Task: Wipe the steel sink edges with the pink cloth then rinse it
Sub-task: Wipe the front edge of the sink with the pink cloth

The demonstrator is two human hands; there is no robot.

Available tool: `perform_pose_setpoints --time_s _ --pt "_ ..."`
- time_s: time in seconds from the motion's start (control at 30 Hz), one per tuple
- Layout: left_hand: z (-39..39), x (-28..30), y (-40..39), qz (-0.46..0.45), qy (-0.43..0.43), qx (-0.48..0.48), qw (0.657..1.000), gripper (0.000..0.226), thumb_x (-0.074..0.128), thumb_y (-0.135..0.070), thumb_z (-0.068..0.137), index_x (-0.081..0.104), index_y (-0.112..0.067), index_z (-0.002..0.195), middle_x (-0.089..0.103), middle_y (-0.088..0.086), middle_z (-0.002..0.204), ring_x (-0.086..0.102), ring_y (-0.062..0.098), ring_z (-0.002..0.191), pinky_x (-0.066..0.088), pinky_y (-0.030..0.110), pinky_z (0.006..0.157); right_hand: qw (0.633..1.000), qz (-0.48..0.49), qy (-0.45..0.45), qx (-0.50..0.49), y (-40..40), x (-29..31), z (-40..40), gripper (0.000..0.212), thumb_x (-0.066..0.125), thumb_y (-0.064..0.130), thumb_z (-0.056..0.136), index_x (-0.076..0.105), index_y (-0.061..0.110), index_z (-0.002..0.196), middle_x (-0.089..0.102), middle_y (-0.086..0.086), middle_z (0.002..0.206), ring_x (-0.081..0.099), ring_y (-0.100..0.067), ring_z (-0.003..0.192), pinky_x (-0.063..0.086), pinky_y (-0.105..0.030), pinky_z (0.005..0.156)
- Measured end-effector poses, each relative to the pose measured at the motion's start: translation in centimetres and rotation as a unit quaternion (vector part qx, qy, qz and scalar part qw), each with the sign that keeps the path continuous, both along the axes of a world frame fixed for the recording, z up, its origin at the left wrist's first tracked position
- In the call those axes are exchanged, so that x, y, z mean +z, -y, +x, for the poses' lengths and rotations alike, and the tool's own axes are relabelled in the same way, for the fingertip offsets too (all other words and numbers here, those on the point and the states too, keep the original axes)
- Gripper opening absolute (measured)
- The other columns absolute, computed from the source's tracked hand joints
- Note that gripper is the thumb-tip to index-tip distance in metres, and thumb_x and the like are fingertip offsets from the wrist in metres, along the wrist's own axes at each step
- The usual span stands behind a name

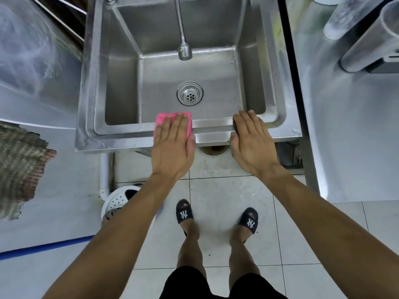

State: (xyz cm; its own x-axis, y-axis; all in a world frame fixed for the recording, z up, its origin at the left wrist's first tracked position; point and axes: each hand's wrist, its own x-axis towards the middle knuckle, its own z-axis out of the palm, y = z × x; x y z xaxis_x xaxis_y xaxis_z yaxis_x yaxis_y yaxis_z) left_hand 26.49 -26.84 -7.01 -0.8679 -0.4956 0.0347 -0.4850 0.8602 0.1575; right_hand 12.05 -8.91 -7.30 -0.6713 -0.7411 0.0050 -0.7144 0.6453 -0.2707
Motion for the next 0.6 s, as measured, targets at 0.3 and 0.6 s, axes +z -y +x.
perform_pose_setpoints --time_s 0.3,0.6 --pt "1.2 -0.5 2.2 0.000 -0.007 -0.145 0.989 0.059 0.025 -0.041 0.110 0.037 -0.007 0.157 0.039 0.011 0.162 0.031 0.028 0.154 0.024 0.048 0.126 0.995 0.017 -0.018 0.095 2.3 -0.7 -1.2 0.057 0.021 0.037 0.111 0.043 0.007 0.155 0.045 -0.013 0.159 0.039 -0.033 0.149 0.021 -0.048 0.128" --pt "0.1 -0.4 0.9 0.023 -0.039 0.102 0.994 0.058 0.030 -0.036 0.104 0.043 -0.011 0.155 0.045 0.008 0.159 0.035 0.030 0.151 0.021 0.049 0.126 0.997 0.040 -0.009 0.067 3.5 -0.4 -0.4 0.059 0.017 0.036 0.109 0.042 0.009 0.156 0.040 -0.011 0.163 0.033 -0.033 0.153 0.017 -0.048 0.129"
